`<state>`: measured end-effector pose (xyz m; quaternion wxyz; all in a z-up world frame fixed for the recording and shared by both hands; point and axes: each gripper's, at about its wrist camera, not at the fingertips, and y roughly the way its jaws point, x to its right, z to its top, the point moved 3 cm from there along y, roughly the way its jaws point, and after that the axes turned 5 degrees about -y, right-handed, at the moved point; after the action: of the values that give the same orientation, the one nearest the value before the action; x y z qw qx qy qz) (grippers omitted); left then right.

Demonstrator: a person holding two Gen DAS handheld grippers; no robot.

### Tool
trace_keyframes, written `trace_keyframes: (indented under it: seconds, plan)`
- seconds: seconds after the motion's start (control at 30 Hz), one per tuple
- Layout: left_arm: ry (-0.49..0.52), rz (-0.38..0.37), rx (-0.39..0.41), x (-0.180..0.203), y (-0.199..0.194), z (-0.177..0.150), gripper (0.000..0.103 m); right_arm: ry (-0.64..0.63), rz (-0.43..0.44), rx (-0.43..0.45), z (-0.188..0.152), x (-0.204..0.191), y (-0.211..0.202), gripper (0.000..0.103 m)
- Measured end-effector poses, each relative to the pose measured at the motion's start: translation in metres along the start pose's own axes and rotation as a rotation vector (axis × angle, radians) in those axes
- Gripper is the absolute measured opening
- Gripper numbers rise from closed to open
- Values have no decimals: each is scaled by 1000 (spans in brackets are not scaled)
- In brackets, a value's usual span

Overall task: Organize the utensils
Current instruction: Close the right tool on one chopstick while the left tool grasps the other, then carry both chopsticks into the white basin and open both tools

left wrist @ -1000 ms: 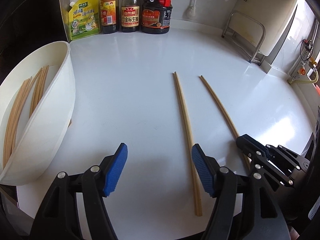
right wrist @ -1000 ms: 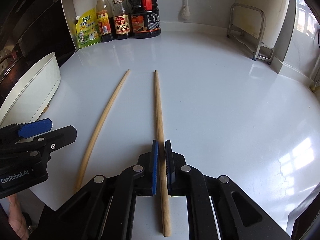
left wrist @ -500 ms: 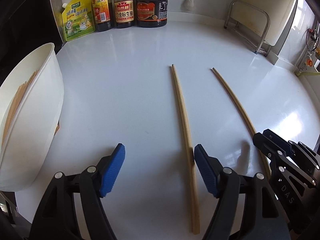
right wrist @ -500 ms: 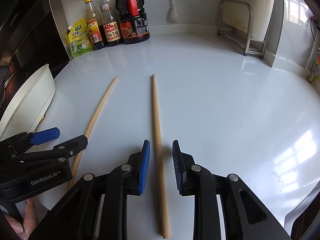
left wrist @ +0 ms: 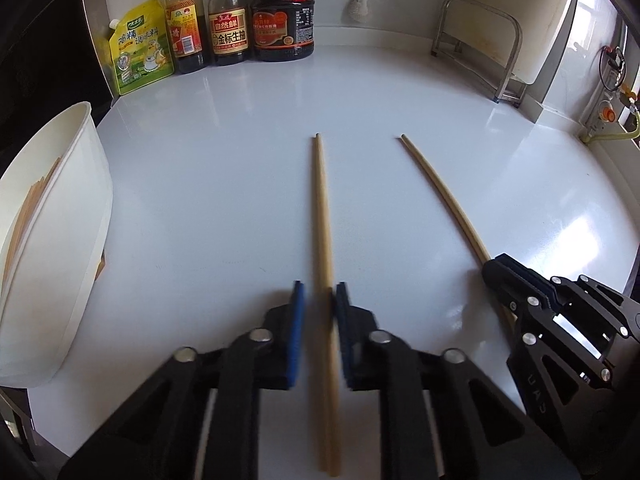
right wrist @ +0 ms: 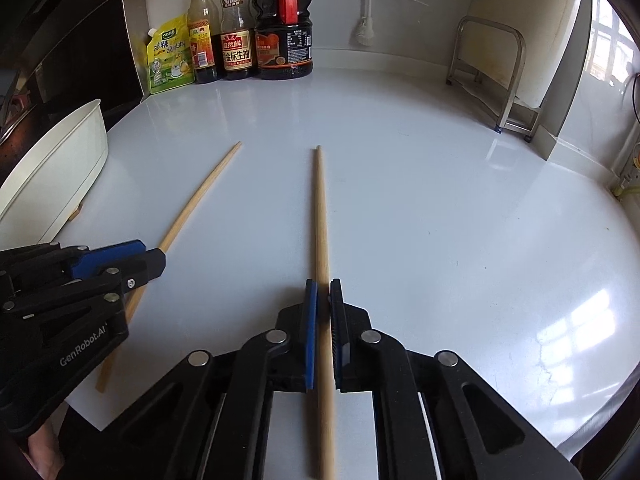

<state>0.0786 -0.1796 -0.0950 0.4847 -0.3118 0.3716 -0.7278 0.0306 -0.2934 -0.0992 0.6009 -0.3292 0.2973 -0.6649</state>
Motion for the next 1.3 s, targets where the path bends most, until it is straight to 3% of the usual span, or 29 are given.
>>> trace_keyframes:
  seconds: [0.2, 0.6, 0.97, 1.3]
  plan:
    - [-27, -58, -28, -1, -5, -4, 7, 56, 51, -5, 0, 3, -3, 6]
    - [-77, -112, 44, -30, -56, 2, 7, 81, 111, 52, 18, -18, -32, 6]
    - [-142, -53, 180, -103, -113, 26, 7, 25, 205, 139, 65, -84, -54, 6]
    - [-252, 82, 262, -211, -143, 36, 7, -85, 351, 204, 131, -191, -55, 6]
